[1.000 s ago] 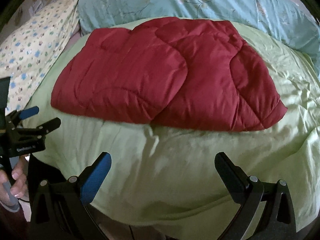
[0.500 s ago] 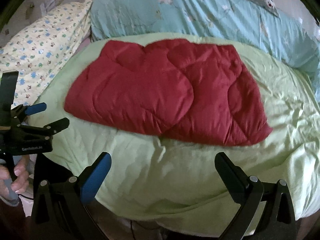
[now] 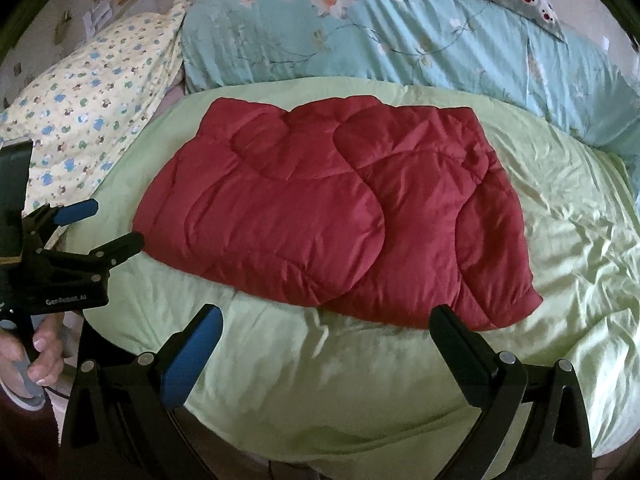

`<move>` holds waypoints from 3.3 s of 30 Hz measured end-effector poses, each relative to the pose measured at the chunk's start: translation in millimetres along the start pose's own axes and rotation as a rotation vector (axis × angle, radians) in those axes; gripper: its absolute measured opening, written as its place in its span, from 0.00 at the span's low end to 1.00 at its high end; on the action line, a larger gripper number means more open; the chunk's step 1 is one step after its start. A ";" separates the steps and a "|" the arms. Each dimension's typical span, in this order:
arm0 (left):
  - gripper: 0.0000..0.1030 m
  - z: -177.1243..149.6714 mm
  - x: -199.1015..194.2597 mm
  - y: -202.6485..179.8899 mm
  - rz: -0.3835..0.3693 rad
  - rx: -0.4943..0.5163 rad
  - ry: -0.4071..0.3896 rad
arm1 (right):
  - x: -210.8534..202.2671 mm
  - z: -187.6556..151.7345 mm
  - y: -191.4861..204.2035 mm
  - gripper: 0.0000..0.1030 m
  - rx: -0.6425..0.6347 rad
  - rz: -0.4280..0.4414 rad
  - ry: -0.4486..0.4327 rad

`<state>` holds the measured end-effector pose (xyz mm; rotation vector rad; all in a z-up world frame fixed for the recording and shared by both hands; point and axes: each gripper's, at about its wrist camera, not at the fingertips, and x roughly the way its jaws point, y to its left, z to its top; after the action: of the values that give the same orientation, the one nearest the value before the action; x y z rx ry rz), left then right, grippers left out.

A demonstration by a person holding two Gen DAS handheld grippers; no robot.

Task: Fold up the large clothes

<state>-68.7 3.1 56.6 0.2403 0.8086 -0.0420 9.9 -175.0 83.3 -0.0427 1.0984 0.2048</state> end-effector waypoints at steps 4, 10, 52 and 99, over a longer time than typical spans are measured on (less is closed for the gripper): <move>0.99 8.9 9.8 -1.0 0.004 -0.004 0.009 | 6.6 7.4 -7.7 1.00 0.021 0.011 0.006; 1.00 17.2 22.5 -3.4 0.015 -0.005 0.006 | 15.0 15.8 -15.4 1.00 0.040 0.015 0.013; 0.99 44.1 58.3 -12.6 0.043 -0.004 0.028 | 42.3 45.0 -25.1 1.00 0.036 0.028 0.039; 0.99 53.1 68.2 -12.1 0.055 0.006 0.027 | 47.7 57.3 -31.2 1.00 0.041 0.022 0.042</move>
<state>14.7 -17.0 40.4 0.2691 0.8284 0.0105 87.0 -190.9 65.1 0.0013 1.1446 0.2018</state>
